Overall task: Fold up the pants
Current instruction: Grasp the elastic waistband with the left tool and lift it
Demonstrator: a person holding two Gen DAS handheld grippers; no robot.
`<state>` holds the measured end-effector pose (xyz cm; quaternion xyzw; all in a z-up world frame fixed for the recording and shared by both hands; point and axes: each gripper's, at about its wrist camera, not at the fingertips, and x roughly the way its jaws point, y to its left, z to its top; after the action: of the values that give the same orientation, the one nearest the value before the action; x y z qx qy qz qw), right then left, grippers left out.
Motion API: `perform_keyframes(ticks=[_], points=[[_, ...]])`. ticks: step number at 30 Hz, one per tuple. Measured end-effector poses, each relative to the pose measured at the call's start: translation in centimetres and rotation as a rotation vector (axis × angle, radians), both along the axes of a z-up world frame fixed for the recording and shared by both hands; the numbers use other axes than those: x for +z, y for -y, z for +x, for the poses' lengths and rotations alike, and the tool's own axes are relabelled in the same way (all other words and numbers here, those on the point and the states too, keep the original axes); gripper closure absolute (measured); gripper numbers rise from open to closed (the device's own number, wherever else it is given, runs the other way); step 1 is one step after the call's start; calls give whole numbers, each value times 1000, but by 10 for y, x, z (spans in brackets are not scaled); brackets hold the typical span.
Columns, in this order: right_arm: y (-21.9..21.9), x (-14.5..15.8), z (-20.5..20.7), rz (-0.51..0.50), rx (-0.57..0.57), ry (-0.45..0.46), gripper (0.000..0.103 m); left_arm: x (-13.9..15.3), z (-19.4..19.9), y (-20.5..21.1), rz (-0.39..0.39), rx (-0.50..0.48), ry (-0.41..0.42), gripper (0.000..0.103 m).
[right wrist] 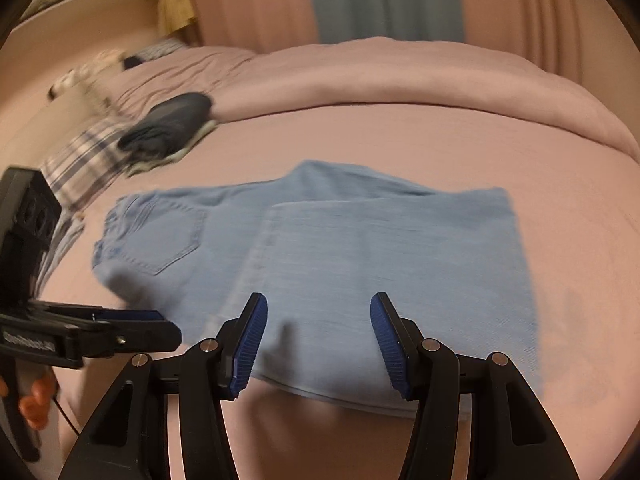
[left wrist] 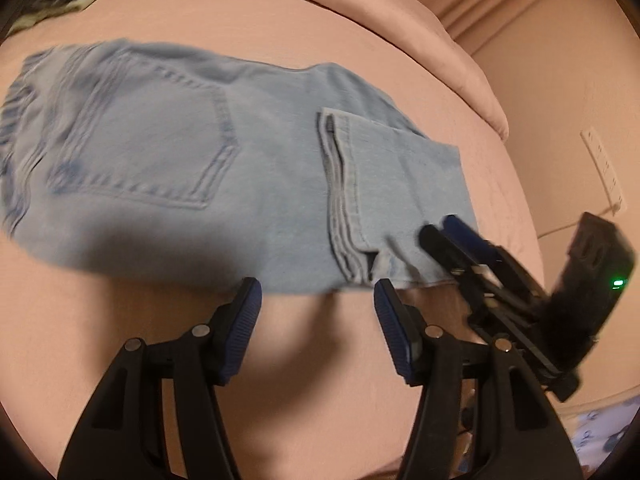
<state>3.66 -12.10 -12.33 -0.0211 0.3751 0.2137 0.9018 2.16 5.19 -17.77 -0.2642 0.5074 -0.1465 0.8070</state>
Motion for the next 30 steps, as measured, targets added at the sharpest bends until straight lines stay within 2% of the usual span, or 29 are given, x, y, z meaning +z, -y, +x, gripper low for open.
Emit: perform_keyframes(ticks=[2, 4, 6, 8, 11, 14, 17, 21, 24, 27, 29, 30], points=[[-15, -9, 1, -29, 26, -26, 50, -1, -8, -7, 17, 35, -16, 37], [-24, -24, 3, -51, 46, -66, 54, -4, -17, -16, -13, 60, -34, 37], [-27, -30, 0, -73, 45, -42, 54, -9, -24, -31, -45, 109, -46, 37], [-25, -28, 1, -58, 47, -50, 54, -15, -29, -48, -100, 179, -58, 37], [-26, -28, 1, -51, 50, -55, 54, -26, -28, -70, -231, 314, -72, 33], [-25, -27, 2, -58, 46, -53, 54, -36, -23, -84, -310, 406, -80, 31], [-22, -26, 2, -48, 45, -59, 54, -39, -12, -91, -361, 457, -64, 24], [-23, -26, 2, -55, 43, -59, 54, -40, -4, -103, -435, 519, -45, 19], [-22, -26, 3, -52, 42, -61, 54, -41, 0, -113, -483, 566, -37, 19], [-22, -26, 4, -54, 43, -62, 54, -37, 1, -119, -525, 603, -41, 28], [-23, -26, 4, -57, 43, -65, 54, -34, 0, -122, -496, 598, -43, 39], [-23, -26, 4, -56, 43, -67, 54, -32, -1, -121, -474, 590, -42, 40]])
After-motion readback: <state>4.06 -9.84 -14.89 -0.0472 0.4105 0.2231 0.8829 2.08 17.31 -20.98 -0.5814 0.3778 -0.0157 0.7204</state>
